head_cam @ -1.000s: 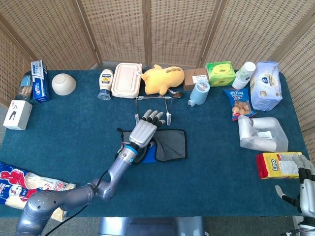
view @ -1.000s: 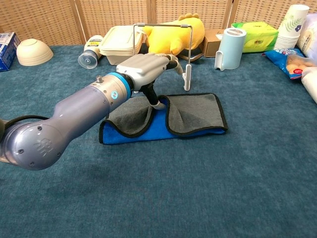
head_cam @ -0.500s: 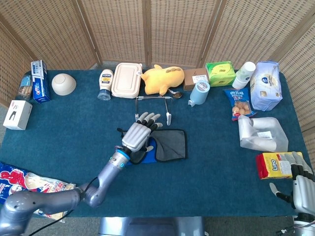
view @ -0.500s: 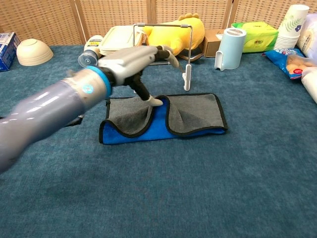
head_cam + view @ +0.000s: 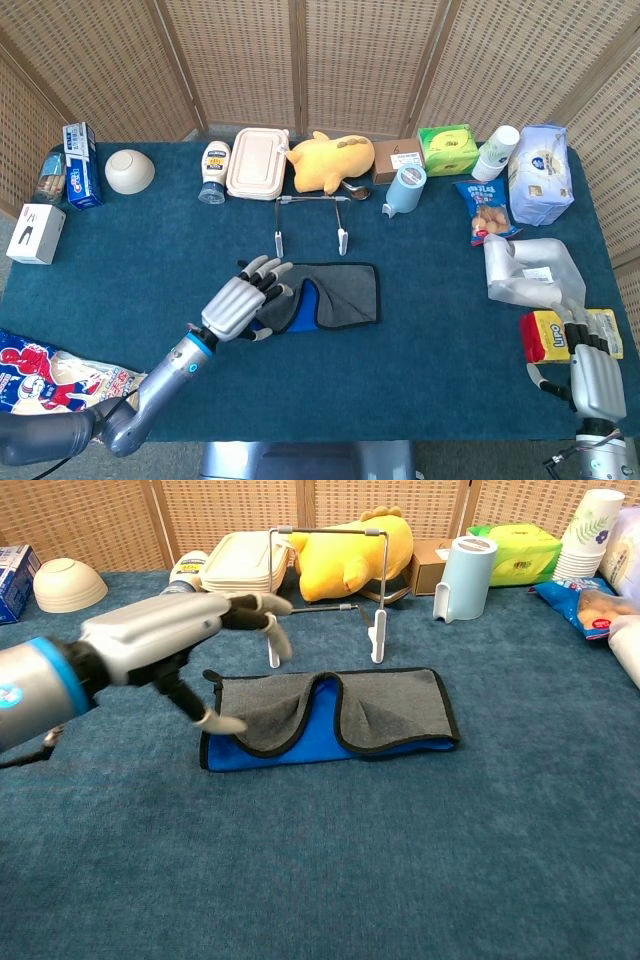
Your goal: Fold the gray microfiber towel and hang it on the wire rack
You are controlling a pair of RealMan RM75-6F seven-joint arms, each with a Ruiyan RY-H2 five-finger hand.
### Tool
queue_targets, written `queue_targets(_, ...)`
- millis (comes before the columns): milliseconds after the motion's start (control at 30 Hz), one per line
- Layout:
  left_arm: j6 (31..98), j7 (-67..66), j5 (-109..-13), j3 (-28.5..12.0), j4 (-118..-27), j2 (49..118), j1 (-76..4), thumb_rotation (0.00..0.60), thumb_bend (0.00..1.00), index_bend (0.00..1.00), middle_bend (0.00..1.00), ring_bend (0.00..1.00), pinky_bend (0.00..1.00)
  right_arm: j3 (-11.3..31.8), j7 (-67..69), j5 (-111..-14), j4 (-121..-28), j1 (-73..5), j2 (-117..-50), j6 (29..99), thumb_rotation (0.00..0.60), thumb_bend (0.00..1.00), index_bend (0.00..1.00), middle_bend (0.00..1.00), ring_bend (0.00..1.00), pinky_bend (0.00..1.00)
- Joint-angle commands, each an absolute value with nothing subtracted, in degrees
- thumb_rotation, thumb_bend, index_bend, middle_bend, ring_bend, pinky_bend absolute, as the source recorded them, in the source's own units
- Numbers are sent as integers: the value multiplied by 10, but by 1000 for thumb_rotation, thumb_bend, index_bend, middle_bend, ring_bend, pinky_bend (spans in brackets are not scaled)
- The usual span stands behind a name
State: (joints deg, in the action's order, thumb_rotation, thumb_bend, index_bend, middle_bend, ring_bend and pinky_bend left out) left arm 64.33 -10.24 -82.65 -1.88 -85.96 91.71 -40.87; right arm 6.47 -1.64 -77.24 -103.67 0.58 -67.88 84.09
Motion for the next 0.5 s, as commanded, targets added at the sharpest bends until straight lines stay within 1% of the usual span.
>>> queue_targets(33, 665, -111, -849, -1, -855, 911, -389, 600, 245, 296, 82, 0, 0, 65, -18, -772, -1037, 4, -680, 840, 600, 211, 59, 11, 0, 0)
queue_targets(267, 676, -123, -862, 9, -832, 924, -370, 600, 245, 297, 82, 0, 0, 63, -15, -771, -1035, 3, -679, 841, 600, 212, 59, 11, 0, 0)
queue_targets(500, 676, -136, -874, 6, -796, 953, -367, 600, 246, 298, 84, 0, 0, 61, -9, -771, -1033, 7, -676, 846, 600, 211, 60, 10, 0, 0)
